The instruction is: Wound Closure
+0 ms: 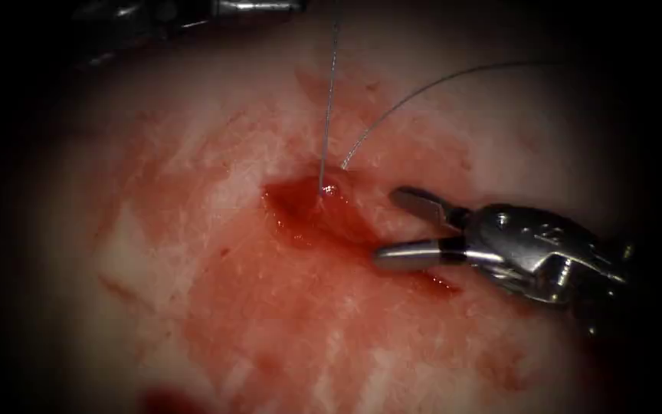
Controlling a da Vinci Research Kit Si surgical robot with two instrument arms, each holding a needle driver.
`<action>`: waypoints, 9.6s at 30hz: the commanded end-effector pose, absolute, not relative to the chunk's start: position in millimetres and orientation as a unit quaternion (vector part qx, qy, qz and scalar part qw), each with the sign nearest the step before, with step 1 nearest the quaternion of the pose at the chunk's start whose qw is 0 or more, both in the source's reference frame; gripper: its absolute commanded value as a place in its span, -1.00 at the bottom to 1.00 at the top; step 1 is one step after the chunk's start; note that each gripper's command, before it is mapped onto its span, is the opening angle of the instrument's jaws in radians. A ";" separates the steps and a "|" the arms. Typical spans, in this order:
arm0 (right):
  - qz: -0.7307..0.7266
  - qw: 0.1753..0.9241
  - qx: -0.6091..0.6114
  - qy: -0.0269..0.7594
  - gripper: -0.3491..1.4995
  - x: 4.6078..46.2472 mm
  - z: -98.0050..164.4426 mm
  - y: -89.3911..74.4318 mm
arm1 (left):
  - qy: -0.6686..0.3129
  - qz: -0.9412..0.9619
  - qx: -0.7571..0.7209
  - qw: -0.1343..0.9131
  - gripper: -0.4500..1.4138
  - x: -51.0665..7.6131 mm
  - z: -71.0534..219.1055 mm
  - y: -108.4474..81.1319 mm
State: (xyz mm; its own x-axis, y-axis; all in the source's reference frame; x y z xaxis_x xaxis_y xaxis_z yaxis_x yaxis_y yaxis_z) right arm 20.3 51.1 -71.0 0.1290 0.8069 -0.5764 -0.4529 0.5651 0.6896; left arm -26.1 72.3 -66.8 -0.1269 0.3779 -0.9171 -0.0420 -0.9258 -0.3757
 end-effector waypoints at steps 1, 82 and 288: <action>0.432 0.728 0.183 0.500 0.58 21.2 -71.4 50.9 | -0.133 0.737 -0.647 0.142 -0.89 -26.7 -65.9 71.2; 0.518 0.660 0.194 0.508 -1.00 22.6 -71.3 55.6 | -0.210 0.801 -0.507 0.242 -0.28 -27.0 -55.4 60.6; 0.295 0.803 -0.067 0.513 -1.00 30.2 -68.3 52.6 | -0.392 0.869 -0.272 0.132 -0.39 -27.3 -49.2 54.4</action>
